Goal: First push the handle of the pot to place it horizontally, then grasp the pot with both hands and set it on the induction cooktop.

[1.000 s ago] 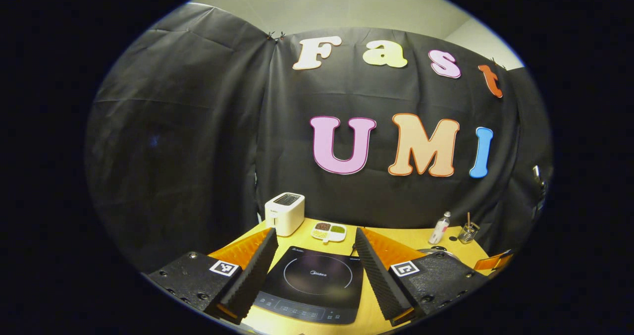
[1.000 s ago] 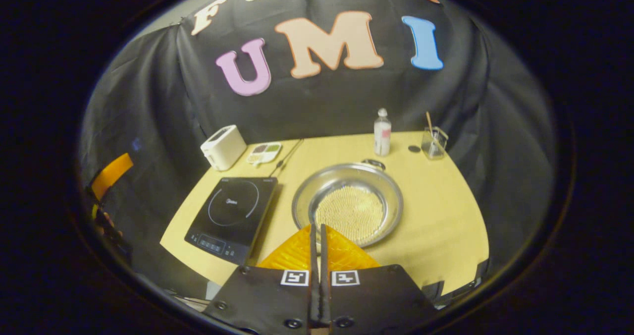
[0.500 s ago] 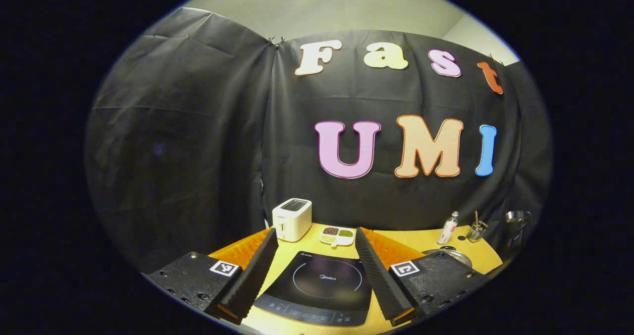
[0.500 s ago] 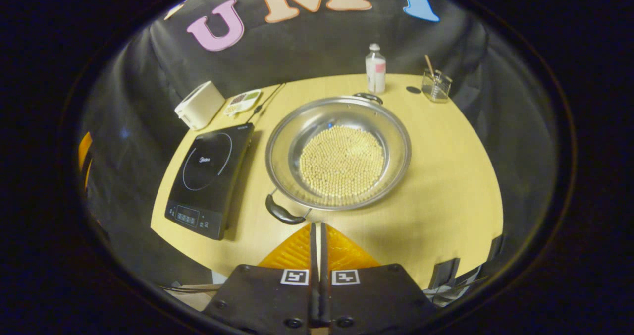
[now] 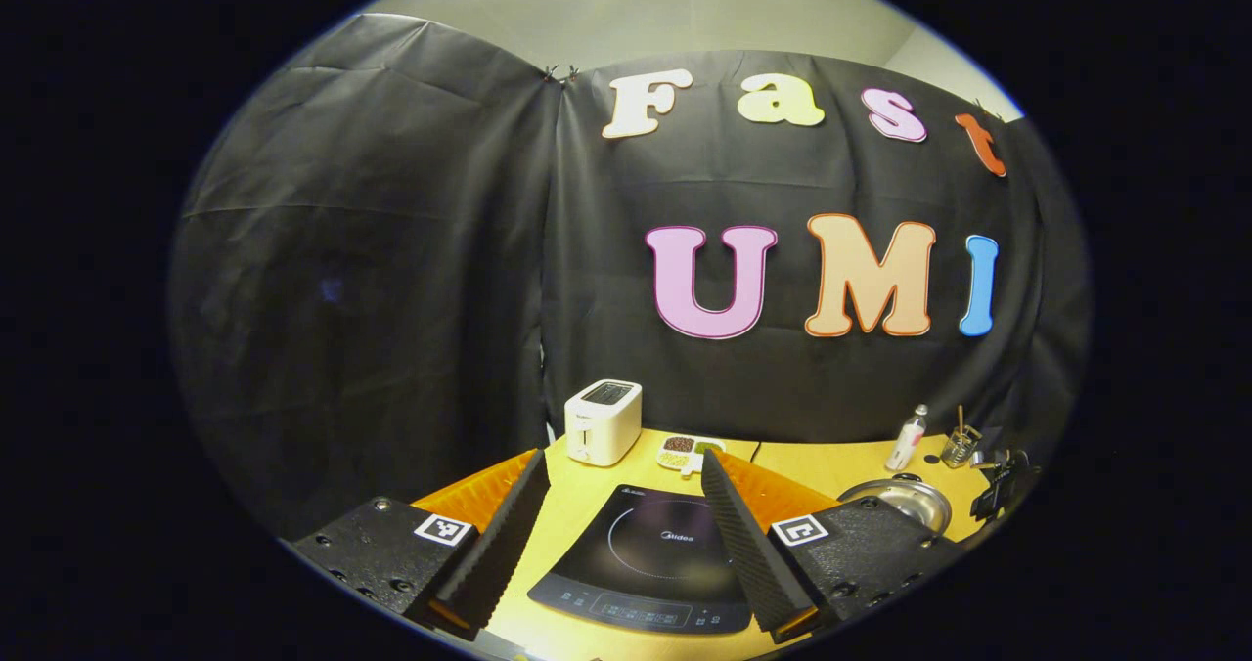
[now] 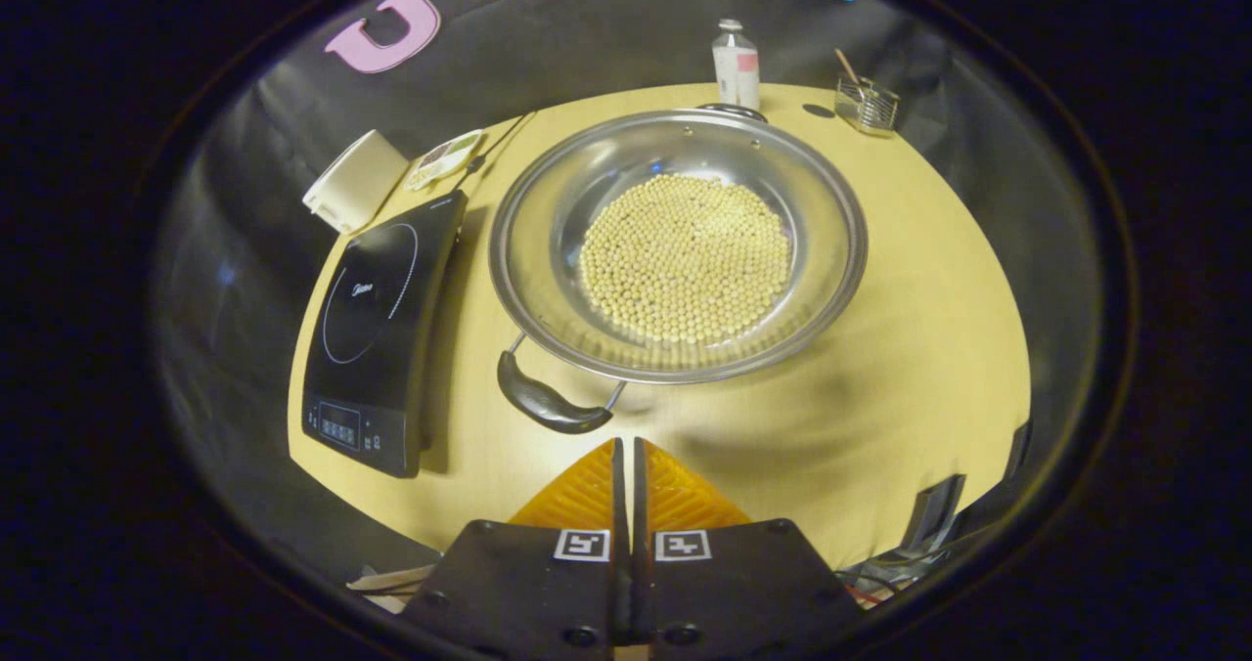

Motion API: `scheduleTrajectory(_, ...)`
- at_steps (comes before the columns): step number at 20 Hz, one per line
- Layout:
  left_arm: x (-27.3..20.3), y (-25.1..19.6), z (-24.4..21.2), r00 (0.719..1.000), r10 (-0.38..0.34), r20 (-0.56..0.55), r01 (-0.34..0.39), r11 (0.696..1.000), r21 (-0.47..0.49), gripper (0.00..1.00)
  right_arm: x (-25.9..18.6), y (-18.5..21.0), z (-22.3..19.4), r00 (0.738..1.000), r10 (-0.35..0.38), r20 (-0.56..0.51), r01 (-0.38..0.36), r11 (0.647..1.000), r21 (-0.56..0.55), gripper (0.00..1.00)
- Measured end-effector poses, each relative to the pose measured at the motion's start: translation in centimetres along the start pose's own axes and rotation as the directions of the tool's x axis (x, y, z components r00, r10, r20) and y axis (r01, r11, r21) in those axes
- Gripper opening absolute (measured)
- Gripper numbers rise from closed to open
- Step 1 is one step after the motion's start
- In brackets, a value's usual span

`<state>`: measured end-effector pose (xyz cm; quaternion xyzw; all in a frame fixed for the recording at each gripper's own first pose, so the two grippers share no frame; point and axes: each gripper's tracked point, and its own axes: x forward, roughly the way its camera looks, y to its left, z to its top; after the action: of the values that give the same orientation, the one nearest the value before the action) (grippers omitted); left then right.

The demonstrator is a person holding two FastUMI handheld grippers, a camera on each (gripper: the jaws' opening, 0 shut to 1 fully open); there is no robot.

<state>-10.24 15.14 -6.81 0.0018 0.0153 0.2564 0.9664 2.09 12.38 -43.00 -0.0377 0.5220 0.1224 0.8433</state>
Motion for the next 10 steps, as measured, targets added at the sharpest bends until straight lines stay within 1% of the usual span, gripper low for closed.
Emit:
scheduleTrajectory(2,0.0,0.6,-0.3,1.0,0.006,-0.005,-0.006,1.0,0.006,0.96,0.4,0.1,0.5,0.999,-0.028,0.022,0.028,1.0,0.002,0.03)
scheduleTrajectory(3,0.0,0.8,-0.4,1.0,0.006,-0.008,-0.006,1.0,0.006,0.96,0.6,0.1,0.5,0.999,-0.043,0.027,0.043,0.999,0.002,0.0)
scheduleTrajectory(4,0.1,1.0,-0.6,1.0,0.004,-0.013,-0.004,1.0,0.006,0.96,0.6,0.1,0.5,0.998,-0.054,0.031,0.054,0.999,0.004,0.03)
scheduleTrajectory(5,0.1,1.1,-0.8,1.0,0.002,-0.017,-0.002,1.0,0.004,0.96,0.7,0.2,0.5,0.998,-0.06,0.033,0.06,0.998,0.006,0.03)
scheduleTrajectory(6,0.2,1.2,-0.9,1.0,-0.002,-0.02,0.002,1.0,0.001,0.92,0.7,0.4,0.6,0.997,-0.064,0.036,0.063,0.998,0.011,0.03)
scheduleTrajectory(8,0.4,1.2,-1.2,1.0,-0.013,-0.027,0.013,1.0,-0.003,0.92,0.9,1.2,0.5,0.998,-0.06,0.028,0.059,0.998,0.031,0.03)
scheduleTrajectory(9,0.6,1.2,-1.4,0.999,-0.02,-0.029,0.02,1.0,-0.004,0.96,0.9,1.7,0.6,0.998,-0.055,0.025,0.054,0.998,0.041,0.03)
scheduleTrajectory(10,0.7,1.2,-1.5,0.999,-0.026,-0.031,0.026,1.0,-0.003,0.92,1.1,2.3,0.8,0.999,-0.047,0.021,0.046,0.998,0.049,0.03)
